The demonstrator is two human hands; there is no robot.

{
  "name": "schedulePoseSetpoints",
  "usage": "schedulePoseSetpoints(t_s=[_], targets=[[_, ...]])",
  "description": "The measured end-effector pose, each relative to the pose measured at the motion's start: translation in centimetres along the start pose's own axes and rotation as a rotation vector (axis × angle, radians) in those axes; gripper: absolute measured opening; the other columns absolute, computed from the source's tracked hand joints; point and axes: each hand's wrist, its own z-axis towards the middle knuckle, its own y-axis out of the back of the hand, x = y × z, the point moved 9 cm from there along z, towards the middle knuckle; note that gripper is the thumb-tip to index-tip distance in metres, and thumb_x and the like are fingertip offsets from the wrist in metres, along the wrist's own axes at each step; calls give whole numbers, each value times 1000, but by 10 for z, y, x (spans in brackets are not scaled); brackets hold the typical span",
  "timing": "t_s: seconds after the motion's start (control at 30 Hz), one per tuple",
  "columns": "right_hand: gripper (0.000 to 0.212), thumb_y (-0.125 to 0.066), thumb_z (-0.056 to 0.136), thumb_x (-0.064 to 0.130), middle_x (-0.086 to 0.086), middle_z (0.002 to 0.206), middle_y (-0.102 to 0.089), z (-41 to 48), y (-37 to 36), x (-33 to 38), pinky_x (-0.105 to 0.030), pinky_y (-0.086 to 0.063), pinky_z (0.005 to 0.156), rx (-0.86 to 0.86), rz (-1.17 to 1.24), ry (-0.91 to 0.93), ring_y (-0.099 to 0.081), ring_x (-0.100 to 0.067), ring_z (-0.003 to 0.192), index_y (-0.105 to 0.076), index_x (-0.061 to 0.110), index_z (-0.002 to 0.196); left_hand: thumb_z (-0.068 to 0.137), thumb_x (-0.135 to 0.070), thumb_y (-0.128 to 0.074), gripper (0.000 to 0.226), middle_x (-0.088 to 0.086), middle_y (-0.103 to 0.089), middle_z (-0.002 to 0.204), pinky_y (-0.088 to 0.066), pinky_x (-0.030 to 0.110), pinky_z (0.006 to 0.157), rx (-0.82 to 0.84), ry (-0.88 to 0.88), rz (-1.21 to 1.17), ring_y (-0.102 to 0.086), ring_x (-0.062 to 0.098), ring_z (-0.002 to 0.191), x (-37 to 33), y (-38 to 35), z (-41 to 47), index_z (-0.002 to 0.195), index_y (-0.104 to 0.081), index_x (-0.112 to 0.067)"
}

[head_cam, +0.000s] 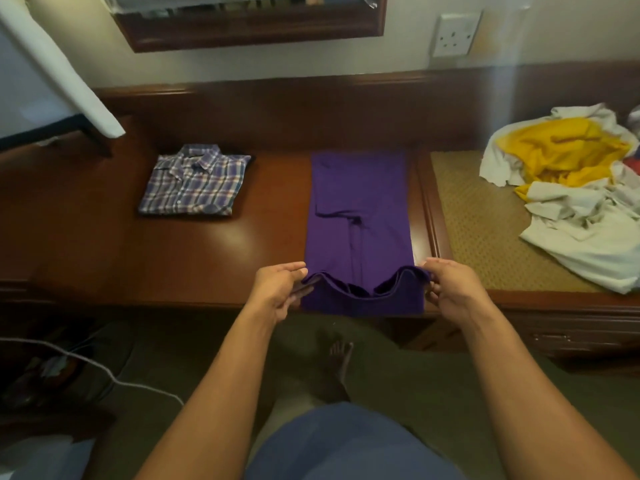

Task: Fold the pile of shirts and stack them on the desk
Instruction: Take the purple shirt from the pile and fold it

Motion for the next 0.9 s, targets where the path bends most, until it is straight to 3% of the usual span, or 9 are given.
schedulePoseSetpoints(t_s=[0.1, 0.23, 0.4, 0.47, 0.53, 0.6, 0.67, 0.77, 0.9], targets=[[12, -63, 93, 10, 2, 64, -58, 47, -17, 32, -24, -35, 51, -39, 45, -20, -49, -9, 48, -62, 15, 82, 96, 11, -54, 15, 16, -72, 84, -62, 33, 70, 39, 4, -12, -74, 21, 70, -32, -21, 49, 104, -63, 1], [8, -53, 100, 19, 2, 69, -70, 117, -47, 57, -20, -29, 42, 24, 39, -110, -54, -6, 43, -59, 20, 95, 98, 9, -50, 23, 17, -69, 98, -53, 39, 94, 74, 27, 45, -70, 25, 92, -60, -51, 125, 117, -60, 0], [14, -46, 103, 16, -1, 88, -67, 180, -56, 56, -21, -29, 44, -55, -171, -137, -54, -7, 43, -54, 20, 114, 97, -2, -61, 32, 10, -69, 105, -52, 31, 79, 6, -46, 482, -63, 15, 86, -60, -54, 200, 128, -62, -6], [20, -58, 98, 11, -2, 80, -65, 194, -47, 62, -20, -35, 38, -169, -318, -29, -53, -10, 46, -61, 16, 116, 91, -1, -69, 36, 14, -69, 117, -52, 32, 90, -14, -147, 623, -63, 17, 96, -61, -53, 218, 127, -64, -3], [25, -71, 91, 13, -5, 82, -67, 203, -42, 68, -28, -53, 61, -245, -551, 87, -61, -19, 66, -68, 15, 116, 85, -8, -79, 41, 14, -70, 117, -53, 35, 97, -12, -221, 749, -65, 19, 101, -59, -55, 229, 124, -66, -6], [33, -76, 88, 16, -9, 95, -69, 208, -46, 65, -28, -47, 86, -225, -758, 142, -65, -25, 92, -70, 13, 121, 81, -21, -85, 41, 7, -68, 108, -55, 36, 92, -22, -286, 864, -66, 18, 95, -55, -57, 240, 119, -69, -15], [39, -78, 87, 15, -10, 102, -65, 212, -51, 58, -23, -41, 87, -185, -851, 180, -65, -26, 100, -69, 11, 125, 80, -26, -85, 31, 2, -64, 96, -53, 29, 81, -25, -358, 953, -64, 16, 85, -59, -65, 240, 107, -69, -22], [37, -77, 86, 13, -2, 96, -58, 214, -49, 58, -24, -41, 85, -218, -913, 254, -62, -23, 92, -72, 17, 122, 86, -20, -78, 13, 0, -65, 77, -52, 31, 71, -98, -390, 921, -65, 21, 75, -64, -63, 239, 88, -66, -22], [47, -79, 83, 8, 1, 97, -59, 204, -46, 60, -21, -40, 87, -184, -898, 318, -58, -18, 90, -70, 22, 127, 88, -17, -77, 16, -1, -65, 85, -55, 35, 79, -133, -460, 879, -66, 22, 80, -66, -55, 229, 99, -66, -20]])
